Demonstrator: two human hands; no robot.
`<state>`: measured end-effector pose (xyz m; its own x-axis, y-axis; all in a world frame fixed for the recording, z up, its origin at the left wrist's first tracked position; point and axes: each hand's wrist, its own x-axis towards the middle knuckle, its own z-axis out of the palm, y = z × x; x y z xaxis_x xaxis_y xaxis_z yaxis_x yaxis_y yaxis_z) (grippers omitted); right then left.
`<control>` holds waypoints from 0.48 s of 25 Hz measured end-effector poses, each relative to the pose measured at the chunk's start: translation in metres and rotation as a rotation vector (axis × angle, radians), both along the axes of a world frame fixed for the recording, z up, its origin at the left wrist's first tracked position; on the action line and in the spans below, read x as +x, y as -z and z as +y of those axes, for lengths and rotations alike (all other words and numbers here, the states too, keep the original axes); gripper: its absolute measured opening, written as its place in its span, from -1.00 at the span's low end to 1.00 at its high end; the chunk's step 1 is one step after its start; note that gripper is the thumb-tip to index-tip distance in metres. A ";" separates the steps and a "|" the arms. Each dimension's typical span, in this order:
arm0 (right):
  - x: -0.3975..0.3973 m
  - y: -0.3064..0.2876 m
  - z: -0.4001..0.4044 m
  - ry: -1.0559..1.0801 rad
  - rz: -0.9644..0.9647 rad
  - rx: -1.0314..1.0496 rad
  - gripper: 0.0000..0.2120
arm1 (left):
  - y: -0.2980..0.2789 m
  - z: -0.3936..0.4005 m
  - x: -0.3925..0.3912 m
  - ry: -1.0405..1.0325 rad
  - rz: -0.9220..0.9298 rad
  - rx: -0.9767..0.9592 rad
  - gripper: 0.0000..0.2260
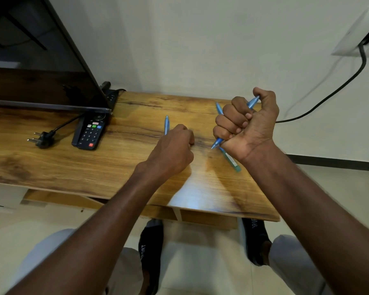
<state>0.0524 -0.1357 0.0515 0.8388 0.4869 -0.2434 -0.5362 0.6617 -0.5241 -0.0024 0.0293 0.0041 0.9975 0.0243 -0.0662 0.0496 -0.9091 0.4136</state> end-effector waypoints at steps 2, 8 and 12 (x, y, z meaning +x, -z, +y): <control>0.000 -0.001 0.000 0.021 0.017 0.011 -0.45 | 0.000 0.000 0.000 0.002 0.000 0.006 -0.74; -0.001 -0.001 0.000 0.085 0.022 -0.014 -0.47 | 0.003 0.002 0.001 -0.002 -0.027 -0.004 -0.85; -0.003 -0.002 0.001 0.097 -0.044 -0.064 -0.49 | 0.007 0.002 0.002 -0.008 -0.046 -0.027 -0.85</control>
<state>0.0489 -0.1350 0.0539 0.8918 0.3873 -0.2338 -0.4469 0.6736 -0.5887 -0.0001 0.0314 -0.0027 0.9993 0.0314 -0.0212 0.0375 -0.8974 0.4397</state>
